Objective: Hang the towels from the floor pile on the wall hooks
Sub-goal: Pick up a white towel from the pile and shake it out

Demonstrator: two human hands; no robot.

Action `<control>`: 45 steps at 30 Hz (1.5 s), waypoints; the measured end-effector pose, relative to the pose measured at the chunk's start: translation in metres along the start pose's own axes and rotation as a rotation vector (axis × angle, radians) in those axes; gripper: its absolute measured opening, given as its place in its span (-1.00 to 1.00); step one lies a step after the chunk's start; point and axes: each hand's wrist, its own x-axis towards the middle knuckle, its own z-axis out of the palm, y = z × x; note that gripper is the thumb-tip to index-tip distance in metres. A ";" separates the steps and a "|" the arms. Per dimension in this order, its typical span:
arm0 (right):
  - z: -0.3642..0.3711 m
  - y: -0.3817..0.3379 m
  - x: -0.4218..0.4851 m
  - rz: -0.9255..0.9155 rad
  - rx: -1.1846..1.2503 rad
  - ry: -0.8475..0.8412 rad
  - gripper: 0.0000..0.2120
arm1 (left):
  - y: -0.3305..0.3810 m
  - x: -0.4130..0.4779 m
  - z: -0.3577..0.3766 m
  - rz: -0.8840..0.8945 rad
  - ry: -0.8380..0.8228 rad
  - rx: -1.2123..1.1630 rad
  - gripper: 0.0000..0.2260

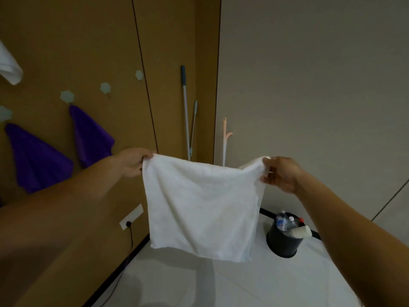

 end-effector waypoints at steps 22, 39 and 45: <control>0.149 -0.077 0.210 -0.423 -0.626 -0.024 -0.61 | 0.068 0.102 -0.056 0.413 0.654 0.417 -0.80; 0.297 -0.161 0.277 -0.812 -0.263 -0.329 -0.84 | 0.155 0.124 -0.069 0.741 1.223 0.490 -0.77; 0.368 -0.188 0.268 -0.771 -0.377 -0.753 -0.73 | 0.210 0.115 -0.115 0.824 1.169 0.303 -0.72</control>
